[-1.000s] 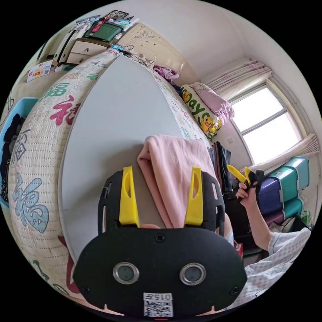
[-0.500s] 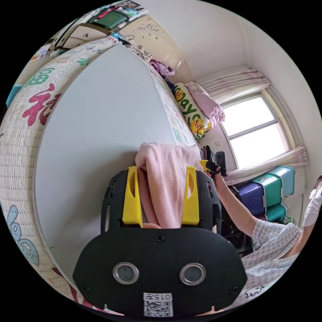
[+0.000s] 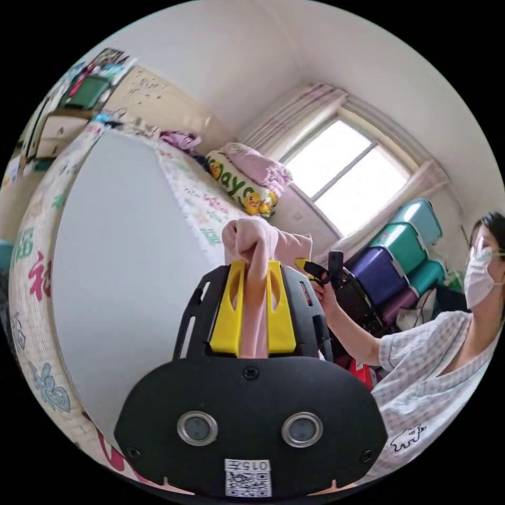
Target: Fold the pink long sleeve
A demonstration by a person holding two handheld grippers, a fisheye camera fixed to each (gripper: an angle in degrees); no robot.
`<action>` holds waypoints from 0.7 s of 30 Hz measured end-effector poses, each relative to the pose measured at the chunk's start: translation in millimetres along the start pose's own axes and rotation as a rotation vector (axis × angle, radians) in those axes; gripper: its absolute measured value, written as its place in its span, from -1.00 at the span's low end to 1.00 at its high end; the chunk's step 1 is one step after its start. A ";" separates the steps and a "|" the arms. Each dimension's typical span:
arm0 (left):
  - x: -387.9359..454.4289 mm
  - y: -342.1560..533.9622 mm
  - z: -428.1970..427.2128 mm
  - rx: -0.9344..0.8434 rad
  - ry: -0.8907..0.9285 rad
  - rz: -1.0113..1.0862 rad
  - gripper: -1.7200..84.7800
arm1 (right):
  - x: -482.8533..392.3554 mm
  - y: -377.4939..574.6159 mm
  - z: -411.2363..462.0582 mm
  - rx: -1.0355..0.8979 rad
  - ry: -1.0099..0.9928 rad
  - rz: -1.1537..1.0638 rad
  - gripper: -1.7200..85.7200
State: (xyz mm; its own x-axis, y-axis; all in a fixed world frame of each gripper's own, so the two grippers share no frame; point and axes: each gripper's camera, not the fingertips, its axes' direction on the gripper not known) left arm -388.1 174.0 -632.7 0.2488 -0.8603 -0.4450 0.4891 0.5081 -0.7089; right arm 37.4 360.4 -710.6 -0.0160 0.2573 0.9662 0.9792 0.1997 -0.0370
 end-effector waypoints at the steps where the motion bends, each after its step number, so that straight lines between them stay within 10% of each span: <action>1: 16.6 -3.3 1.1 0.000 0.004 0.040 -0.82 | -16.4 28.2 -26.9 0.059 0.010 -0.034 -0.73; 12: 270.9 -81.6 100.2 0.087 0.272 0.516 -0.82 | -142.7 174.3 -269.8 0.430 0.248 -0.249 -0.74; 21: 277.7 -183.2 364.4 -0.007 0.218 0.199 -0.81 | -40.6 70.4 -341.1 0.152 0.670 0.006 -0.70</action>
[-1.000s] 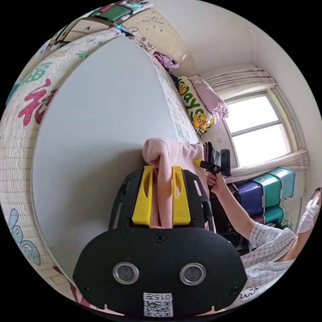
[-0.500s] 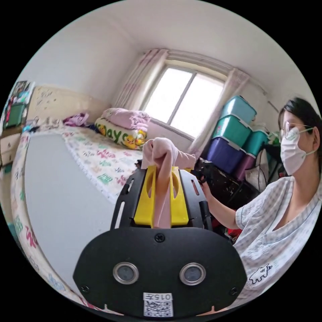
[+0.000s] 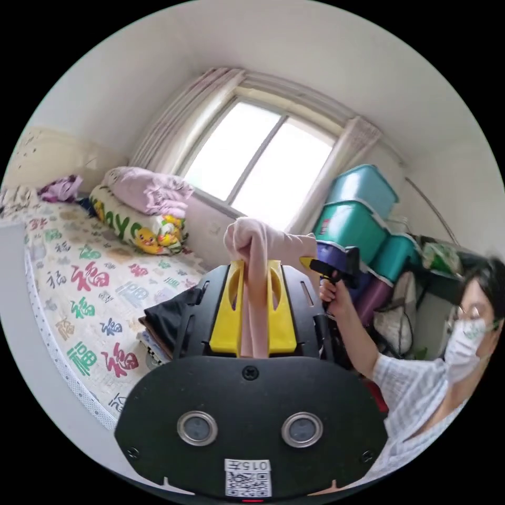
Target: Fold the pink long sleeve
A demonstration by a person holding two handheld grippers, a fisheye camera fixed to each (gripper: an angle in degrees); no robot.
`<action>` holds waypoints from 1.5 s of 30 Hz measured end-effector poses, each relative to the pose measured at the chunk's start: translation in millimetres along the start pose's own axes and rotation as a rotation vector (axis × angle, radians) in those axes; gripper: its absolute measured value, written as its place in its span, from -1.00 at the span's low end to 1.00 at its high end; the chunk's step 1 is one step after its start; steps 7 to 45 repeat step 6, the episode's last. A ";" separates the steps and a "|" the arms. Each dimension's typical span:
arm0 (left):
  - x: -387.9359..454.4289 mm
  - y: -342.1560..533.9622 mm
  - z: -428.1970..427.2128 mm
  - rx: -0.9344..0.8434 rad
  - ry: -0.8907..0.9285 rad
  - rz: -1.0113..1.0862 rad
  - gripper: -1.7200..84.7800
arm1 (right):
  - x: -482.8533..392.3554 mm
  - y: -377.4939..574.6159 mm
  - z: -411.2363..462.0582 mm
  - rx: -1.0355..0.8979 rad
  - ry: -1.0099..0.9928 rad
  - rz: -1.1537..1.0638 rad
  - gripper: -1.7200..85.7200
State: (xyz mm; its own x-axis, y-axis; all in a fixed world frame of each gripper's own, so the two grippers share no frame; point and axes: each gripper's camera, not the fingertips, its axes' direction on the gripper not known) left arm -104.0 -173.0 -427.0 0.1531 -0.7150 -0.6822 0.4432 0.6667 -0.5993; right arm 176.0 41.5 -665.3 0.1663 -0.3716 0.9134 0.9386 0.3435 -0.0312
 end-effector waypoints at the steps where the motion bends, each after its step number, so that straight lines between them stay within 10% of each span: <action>1: -11.3 -0.8 20.4 -0.027 -0.057 -0.029 -0.81 | 27.2 -5.0 34.8 -0.070 0.087 0.082 -0.70; 5: -44.8 37.8 100.6 -0.095 -0.403 -0.200 -0.86 | 77.4 65.2 104.2 -0.190 0.311 0.250 -0.75; 45: -36.4 47.9 119.9 -0.125 -0.363 -0.115 -0.87 | 80.4 81.5 107.8 -0.185 0.310 0.242 -0.75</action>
